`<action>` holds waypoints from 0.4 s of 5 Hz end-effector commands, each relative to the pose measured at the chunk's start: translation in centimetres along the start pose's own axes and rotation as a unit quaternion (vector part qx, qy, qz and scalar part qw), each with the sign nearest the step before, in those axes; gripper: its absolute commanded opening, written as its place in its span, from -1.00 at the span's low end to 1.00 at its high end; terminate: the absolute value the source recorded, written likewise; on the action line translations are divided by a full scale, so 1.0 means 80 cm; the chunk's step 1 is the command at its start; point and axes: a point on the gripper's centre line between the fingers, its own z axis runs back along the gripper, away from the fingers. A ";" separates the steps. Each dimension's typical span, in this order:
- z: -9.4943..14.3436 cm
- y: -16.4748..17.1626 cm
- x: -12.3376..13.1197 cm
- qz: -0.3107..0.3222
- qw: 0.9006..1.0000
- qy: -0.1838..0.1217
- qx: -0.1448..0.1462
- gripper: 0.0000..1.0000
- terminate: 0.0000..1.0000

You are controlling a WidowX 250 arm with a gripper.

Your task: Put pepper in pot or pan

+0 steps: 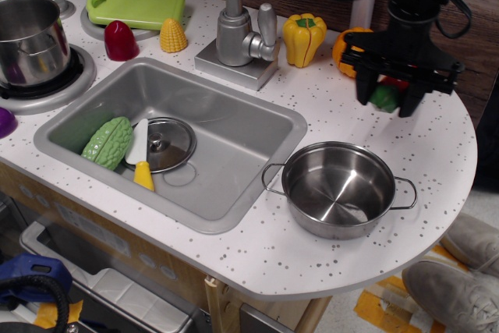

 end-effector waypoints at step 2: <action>0.059 0.005 -0.058 0.058 0.998 -0.033 0.008 -1.00 -1.00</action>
